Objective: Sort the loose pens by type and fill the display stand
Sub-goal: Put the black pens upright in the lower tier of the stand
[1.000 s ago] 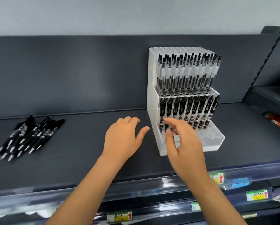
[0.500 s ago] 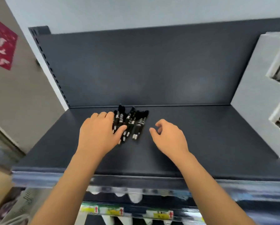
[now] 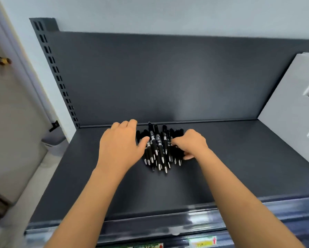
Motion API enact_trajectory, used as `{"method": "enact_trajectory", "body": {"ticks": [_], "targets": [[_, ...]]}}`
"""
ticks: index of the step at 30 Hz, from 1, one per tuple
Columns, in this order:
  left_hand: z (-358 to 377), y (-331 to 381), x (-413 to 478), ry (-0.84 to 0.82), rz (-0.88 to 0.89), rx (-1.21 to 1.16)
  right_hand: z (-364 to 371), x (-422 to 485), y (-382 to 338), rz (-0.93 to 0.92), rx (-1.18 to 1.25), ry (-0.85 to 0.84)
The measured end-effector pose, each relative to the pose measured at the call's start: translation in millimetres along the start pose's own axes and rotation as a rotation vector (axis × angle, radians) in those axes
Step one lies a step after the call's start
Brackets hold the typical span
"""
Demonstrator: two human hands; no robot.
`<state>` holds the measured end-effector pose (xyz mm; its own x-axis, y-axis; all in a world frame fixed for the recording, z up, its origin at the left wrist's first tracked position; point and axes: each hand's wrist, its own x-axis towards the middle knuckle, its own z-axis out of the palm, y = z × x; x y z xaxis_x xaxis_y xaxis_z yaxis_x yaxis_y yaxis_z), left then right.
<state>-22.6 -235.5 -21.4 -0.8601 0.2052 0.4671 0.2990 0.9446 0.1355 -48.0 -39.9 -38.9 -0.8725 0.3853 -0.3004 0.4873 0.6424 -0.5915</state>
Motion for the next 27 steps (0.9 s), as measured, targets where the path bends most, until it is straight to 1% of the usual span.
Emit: {"method": "enact_trajectory", "body": {"ticks": [3,8,10,12,13,14,16,17,19,21,23,25,27], "targets": [[1,4,7,0.001,0.017,-0.020,-5,0,0,0.044,-0.018,-0.010],[1,18,19,0.006,0.067,-0.058,1,1,-4,0.039,-0.249,0.003],[3,26,24,0.009,0.084,-0.109,-3,-1,-2,0.055,-0.275,-0.024],[5,37,31,-0.001,0.096,-0.193,-14,-7,5,0.016,-0.274,-0.086],[6,45,34,-0.012,0.099,-0.255,-22,-11,10,-0.020,-0.233,-0.130],[7,56,36,-0.033,0.101,-0.331,-30,-15,16,-0.046,-0.074,-0.163],[9,83,42,-0.102,0.090,-0.564,-49,-28,31,-0.064,0.463,-0.193],[10,101,46,-0.144,0.079,-0.709,-60,-35,38,-0.105,0.667,-0.207],[9,139,52,-0.235,0.073,-0.923,-85,-50,55,-0.202,0.911,-0.207],[6,178,55,-0.353,0.062,-1.110,-111,-63,76,-0.289,1.039,-0.183],[2,217,56,-0.466,0.016,-1.333,-137,-71,107,-0.339,1.130,-0.151],[2,256,57,-0.537,0.003,-1.418,-161,-74,142,-0.353,1.138,-0.091],[7,301,57,-0.612,0.018,-1.436,-187,-77,180,-0.355,1.075,-0.003]]}}
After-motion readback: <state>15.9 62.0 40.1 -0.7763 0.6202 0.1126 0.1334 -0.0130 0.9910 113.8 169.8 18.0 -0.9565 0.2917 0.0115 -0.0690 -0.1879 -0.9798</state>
